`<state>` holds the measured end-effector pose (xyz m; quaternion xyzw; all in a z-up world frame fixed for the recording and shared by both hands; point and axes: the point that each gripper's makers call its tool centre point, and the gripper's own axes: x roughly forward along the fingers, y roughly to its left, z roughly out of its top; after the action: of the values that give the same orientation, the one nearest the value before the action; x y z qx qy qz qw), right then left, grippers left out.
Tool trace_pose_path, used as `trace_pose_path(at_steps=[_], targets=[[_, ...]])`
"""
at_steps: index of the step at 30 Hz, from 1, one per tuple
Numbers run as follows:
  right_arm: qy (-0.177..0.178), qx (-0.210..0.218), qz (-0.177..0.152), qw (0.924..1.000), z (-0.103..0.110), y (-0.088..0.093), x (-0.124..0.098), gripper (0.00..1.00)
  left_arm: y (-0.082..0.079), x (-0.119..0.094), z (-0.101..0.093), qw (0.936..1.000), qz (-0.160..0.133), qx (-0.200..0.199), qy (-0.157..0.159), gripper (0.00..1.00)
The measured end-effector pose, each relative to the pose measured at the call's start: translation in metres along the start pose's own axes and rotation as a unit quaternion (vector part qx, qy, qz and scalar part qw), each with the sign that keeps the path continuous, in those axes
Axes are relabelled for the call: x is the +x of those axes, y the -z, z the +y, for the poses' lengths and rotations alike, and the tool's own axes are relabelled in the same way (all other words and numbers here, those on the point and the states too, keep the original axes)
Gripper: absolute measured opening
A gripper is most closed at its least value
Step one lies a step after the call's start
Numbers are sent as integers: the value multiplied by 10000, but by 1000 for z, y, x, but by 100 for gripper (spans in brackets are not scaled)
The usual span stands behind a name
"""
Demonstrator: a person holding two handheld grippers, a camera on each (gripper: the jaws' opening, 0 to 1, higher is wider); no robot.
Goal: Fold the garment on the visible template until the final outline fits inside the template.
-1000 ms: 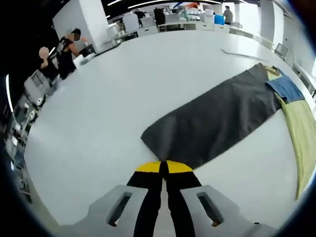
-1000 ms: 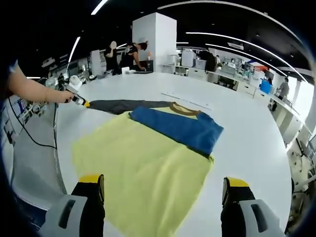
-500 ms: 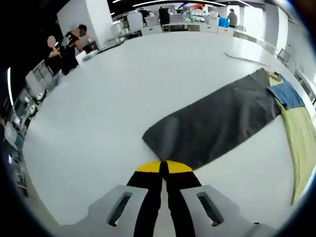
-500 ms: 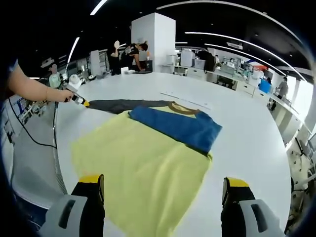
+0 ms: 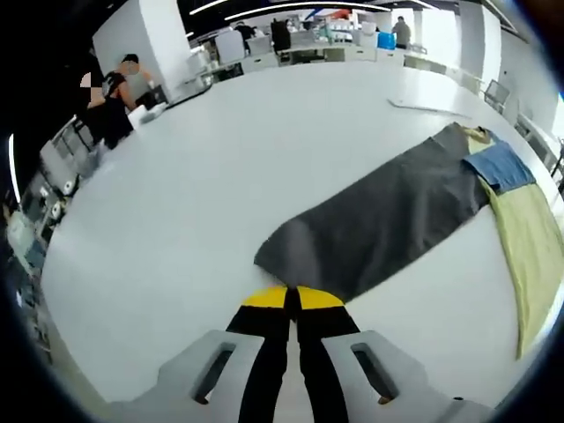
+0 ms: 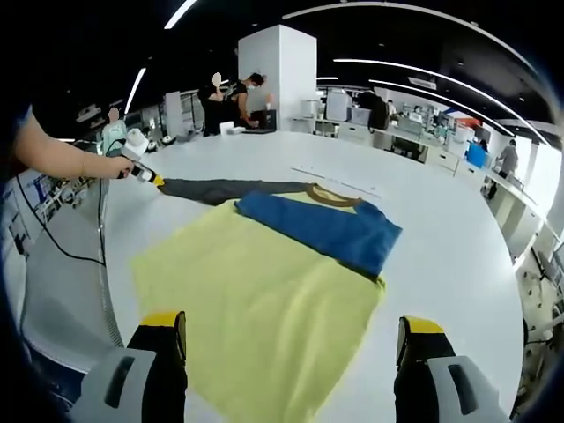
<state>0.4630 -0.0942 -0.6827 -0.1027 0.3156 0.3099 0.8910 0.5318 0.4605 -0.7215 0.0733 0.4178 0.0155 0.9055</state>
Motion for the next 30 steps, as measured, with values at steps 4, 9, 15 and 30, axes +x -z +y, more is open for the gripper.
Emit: trace_pose_path(at_steps=[4, 9, 15, 30], targets=[[-45, 23, -77, 10000, 2, -2, 0, 99, -9, -5, -4, 9999, -81, 38, 45, 0], [-88, -5, -76, 9999, 4, -1, -1, 99, -23, -12, -15, 9995, -244, 125, 159, 0], [-128, -2, -94, 9999, 7, 0, -2, 99, -39, -17, -26, 9984, -401, 287, 259, 0], [-271, -12, -117, 9996, 18, 1, -3, 99, -78, -29, -71, 9925, -735, 679, 696, 0]])
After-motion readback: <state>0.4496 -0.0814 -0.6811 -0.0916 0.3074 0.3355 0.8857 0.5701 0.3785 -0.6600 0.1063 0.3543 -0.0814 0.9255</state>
